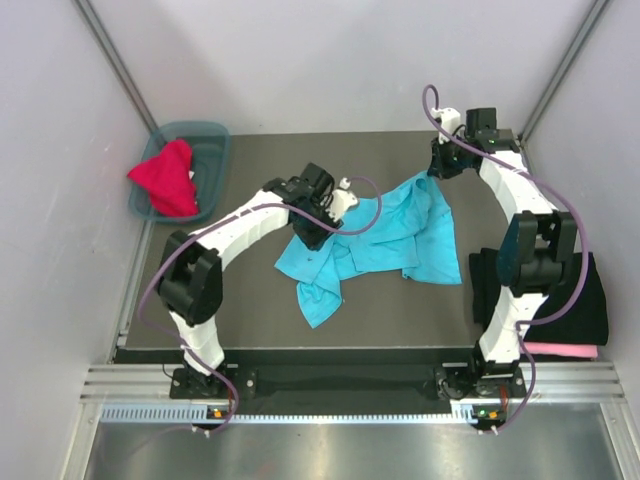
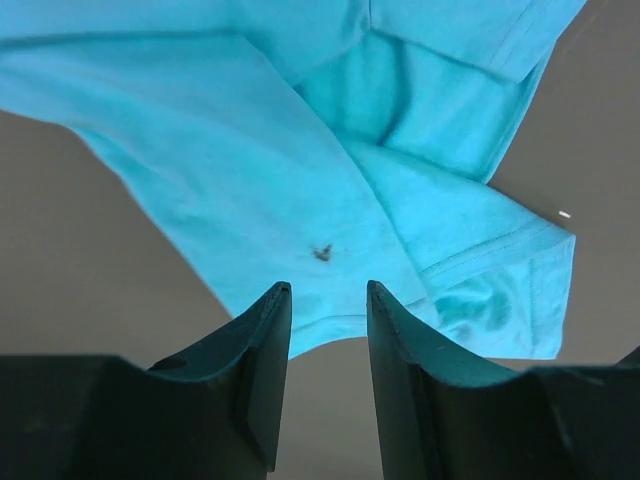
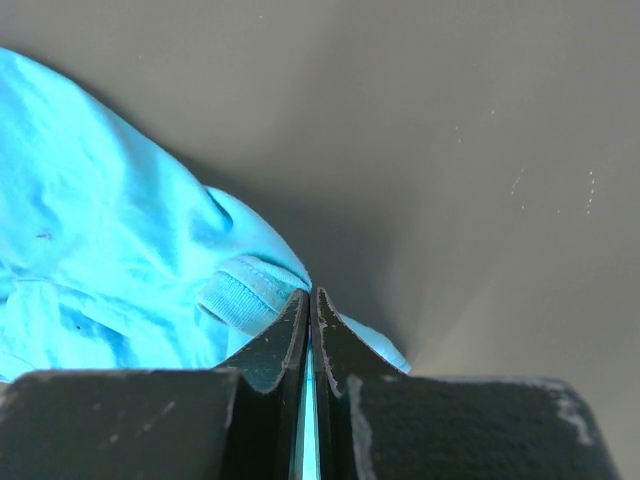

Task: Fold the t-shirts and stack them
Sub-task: Flatten the tshirt out

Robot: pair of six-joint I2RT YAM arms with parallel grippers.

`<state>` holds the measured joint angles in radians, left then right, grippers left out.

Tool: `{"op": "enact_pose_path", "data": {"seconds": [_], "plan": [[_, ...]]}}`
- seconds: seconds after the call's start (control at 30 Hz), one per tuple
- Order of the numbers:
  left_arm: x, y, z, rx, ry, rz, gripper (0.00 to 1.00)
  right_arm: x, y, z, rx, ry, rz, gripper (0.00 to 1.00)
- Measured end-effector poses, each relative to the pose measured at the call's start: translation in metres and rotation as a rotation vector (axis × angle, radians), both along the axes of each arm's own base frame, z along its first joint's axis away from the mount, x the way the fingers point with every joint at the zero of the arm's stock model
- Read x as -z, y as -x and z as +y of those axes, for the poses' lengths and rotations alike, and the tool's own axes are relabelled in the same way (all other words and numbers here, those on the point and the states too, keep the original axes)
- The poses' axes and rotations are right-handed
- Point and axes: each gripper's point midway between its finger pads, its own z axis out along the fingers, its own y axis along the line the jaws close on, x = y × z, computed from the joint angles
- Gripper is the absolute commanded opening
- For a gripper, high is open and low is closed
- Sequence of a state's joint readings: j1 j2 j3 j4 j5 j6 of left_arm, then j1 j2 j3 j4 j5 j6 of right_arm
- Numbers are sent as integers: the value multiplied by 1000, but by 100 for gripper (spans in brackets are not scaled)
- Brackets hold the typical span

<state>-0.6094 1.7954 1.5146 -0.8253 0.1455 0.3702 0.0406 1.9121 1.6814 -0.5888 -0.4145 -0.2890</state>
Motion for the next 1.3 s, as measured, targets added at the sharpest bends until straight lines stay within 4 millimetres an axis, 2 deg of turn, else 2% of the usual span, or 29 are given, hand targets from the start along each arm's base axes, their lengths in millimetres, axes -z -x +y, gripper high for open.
{"op": "enact_pose_path", "data": {"seconds": [0.13, 0.43, 0.67, 0.77, 1.03, 1.3], "plan": [[33, 19, 0, -59, -65, 88, 43, 1, 2, 0, -10, 2, 4, 0], [59, 55, -6, -67, -147, 126, 43, 4, 9, 3, -41, 1, 25, 0], [83, 68, 22, -105, -253, 143, 44, 4, 11, 6, -50, -12, 35, 0], [85, 67, 29, -115, -281, 132, 43, 4, 12, 7, -53, -19, 37, 0], [85, 65, 29, -120, -285, 124, 41, 11, 16, 7, -56, -23, 56, 0], [80, 67, 22, -98, -286, 110, 36, 10, 15, 8, -52, -30, 56, 0]]}}
